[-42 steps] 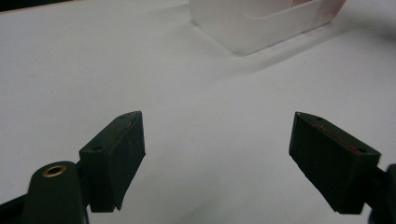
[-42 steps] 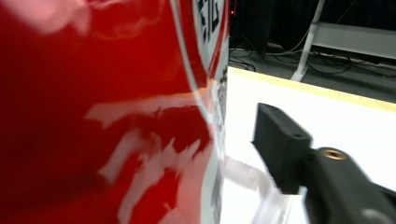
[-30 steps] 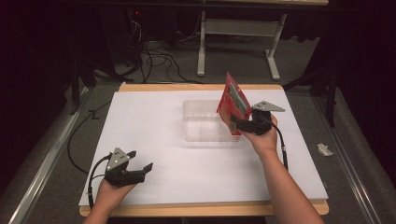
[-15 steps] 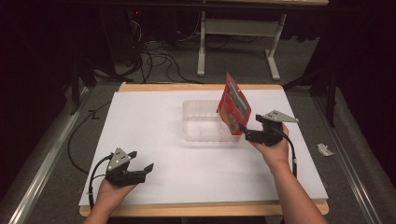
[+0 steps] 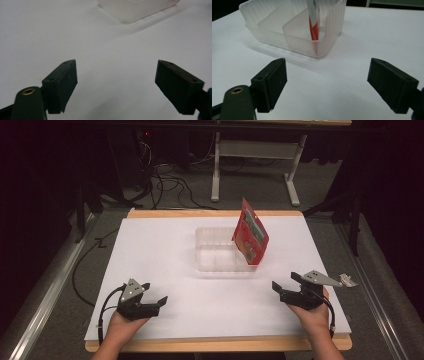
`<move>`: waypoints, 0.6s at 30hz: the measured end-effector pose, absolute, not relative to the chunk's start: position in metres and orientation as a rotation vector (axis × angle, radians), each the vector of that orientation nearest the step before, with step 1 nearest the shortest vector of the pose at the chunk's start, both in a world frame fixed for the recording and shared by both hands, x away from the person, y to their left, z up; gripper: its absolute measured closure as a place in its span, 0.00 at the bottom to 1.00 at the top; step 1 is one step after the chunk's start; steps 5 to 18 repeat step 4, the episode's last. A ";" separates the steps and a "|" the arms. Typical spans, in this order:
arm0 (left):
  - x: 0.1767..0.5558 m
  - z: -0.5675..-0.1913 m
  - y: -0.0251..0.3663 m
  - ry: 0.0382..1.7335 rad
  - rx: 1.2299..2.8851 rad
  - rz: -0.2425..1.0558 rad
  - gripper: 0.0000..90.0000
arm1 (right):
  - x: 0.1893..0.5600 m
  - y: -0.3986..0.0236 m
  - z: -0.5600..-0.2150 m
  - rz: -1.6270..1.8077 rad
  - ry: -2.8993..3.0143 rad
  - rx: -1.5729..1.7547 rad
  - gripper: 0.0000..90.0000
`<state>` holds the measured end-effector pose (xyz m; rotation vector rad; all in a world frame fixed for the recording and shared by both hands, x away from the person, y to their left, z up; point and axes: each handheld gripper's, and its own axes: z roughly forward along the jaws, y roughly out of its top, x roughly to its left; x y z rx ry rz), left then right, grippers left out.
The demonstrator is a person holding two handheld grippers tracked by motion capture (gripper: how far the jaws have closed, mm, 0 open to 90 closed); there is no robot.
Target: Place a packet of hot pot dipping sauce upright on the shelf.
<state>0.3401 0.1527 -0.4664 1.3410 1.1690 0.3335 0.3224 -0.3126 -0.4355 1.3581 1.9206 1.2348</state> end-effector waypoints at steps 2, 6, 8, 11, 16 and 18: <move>0.340 -0.467 0.150 1.165 1.356 0.335 0.21 | 0.326 -0.311 -0.439 1.244 1.934 1.370 0.19; 0.338 -0.466 0.147 1.165 1.357 0.326 0.24 | 0.326 -0.308 -0.442 1.234 1.964 1.357 0.19; 0.338 -0.466 0.147 1.165 1.357 0.326 0.24 | 0.326 -0.308 -0.442 1.234 1.964 1.357 0.19; 0.338 -0.466 0.147 1.165 1.357 0.326 0.24 | 0.326 -0.308 -0.442 1.234 1.964 1.357 0.19; 0.338 -0.466 0.147 1.165 1.357 0.326 0.24 | 0.326 -0.308 -0.442 1.234 1.964 1.357 0.19; 0.338 -0.466 0.147 1.165 1.357 0.326 0.24 | 0.326 -0.308 -0.442 1.234 1.964 1.357 0.19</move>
